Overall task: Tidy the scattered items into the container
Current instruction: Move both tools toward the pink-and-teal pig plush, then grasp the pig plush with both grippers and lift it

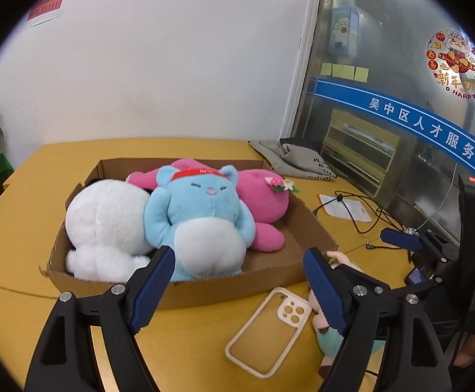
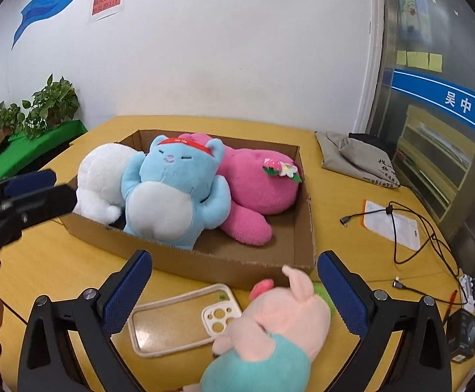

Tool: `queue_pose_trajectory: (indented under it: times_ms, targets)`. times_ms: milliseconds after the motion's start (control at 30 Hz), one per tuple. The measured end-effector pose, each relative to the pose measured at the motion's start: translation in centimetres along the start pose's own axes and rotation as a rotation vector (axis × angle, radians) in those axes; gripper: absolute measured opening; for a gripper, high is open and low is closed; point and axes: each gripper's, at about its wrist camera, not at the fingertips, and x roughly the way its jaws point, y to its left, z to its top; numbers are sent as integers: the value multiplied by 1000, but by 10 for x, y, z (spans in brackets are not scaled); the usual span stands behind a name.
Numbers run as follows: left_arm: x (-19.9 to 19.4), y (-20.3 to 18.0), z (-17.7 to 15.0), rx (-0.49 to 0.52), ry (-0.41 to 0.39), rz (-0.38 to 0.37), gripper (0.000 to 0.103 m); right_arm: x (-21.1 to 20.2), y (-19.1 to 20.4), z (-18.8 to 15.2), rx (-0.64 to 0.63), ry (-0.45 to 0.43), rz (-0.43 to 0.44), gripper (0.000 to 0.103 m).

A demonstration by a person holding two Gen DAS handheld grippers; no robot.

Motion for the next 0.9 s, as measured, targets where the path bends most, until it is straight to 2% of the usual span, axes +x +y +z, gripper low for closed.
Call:
queue_pose_trajectory:
  times_ms: [367,533,667,767,900]
  targets:
    - [-1,-2,-14,-24,34,-21,81,-7,-1,-12,23,19,-9,103]
    - [1,-3,-16,-24,48,-32,81,-15,-5,-15,53,-3,30,103]
    - [2,-2,-19,-26,57,-42,81,-25,-21,-27,83,-11,-3,103]
    - [4,-1,-22,-36,63,-53,81,-27,-41,-48,152,27,-25,103]
    - [12,-2,-28,-53,91,-73,81,-9,-55,-84,245,129,9,103]
